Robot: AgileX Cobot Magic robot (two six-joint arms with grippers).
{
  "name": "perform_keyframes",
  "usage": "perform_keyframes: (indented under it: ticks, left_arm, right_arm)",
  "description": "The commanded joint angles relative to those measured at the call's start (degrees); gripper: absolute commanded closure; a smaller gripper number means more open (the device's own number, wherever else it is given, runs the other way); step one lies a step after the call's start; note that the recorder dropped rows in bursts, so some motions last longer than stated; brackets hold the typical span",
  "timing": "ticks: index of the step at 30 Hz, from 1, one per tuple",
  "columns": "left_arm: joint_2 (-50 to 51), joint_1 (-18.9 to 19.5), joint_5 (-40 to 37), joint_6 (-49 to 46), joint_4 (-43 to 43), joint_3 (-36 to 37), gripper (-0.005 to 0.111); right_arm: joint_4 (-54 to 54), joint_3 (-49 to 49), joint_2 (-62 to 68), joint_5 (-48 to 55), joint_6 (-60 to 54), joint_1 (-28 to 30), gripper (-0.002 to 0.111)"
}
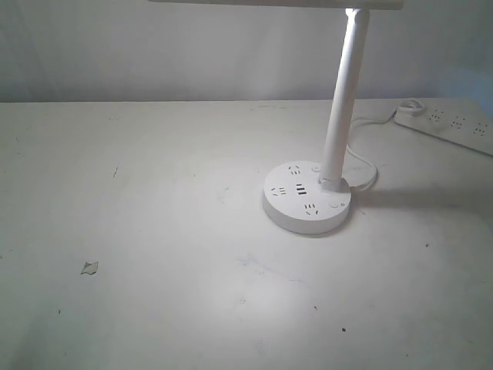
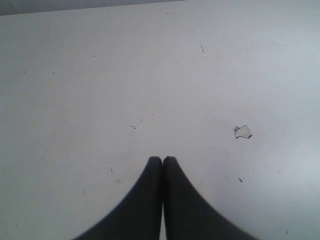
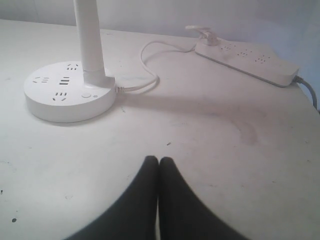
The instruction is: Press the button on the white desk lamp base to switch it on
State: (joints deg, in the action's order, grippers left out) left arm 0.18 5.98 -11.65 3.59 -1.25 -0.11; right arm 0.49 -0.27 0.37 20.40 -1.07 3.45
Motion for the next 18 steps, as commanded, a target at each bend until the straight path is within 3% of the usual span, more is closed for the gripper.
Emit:
perform_keyframes:
  ticks: [1,18]
  left_arm:
    - [-0.2,-0.5,0.1,0.0,0.0,0.1,0.107]
    - [-0.2,-0.5,0.1,0.0,0.0,0.1,0.107]
  right_arm:
    - [-0.1,0.3,-0.4,-1.0,0.1,-0.1,0.108]
    - [-0.1,0.3,-0.4,-1.0,0.5,-0.1,0.108]
